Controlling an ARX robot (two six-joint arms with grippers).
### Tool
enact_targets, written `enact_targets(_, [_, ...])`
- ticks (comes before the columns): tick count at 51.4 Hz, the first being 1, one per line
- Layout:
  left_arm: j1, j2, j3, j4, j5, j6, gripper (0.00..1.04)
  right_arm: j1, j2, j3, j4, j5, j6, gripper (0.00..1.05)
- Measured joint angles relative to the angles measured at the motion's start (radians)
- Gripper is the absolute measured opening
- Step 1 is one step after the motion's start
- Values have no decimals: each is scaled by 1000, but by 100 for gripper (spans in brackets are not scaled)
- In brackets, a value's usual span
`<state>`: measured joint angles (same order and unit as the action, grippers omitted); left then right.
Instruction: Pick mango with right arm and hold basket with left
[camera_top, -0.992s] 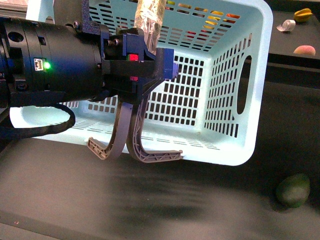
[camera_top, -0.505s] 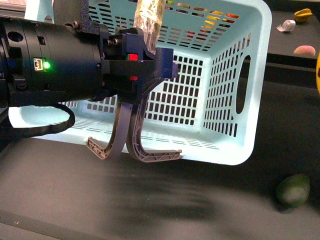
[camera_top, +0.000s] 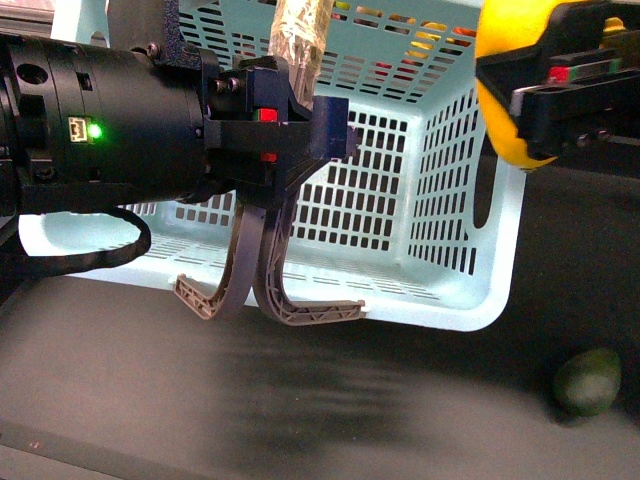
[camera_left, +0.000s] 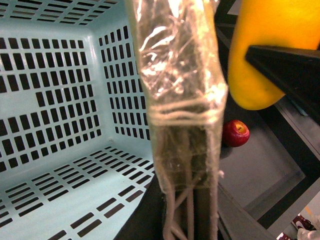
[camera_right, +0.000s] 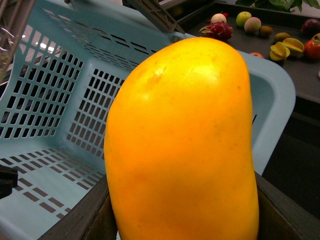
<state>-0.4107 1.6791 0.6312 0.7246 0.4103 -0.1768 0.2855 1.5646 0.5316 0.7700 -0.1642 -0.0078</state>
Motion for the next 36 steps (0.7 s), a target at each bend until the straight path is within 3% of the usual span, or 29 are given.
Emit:
enact_targets(33, [0, 0, 0, 0, 0, 0, 10, 77, 342, 156, 149, 81, 104, 59])
enact_targets(36, [0, 0, 0, 0, 0, 0, 10, 80, 348, 157, 155, 86, 107, 67])
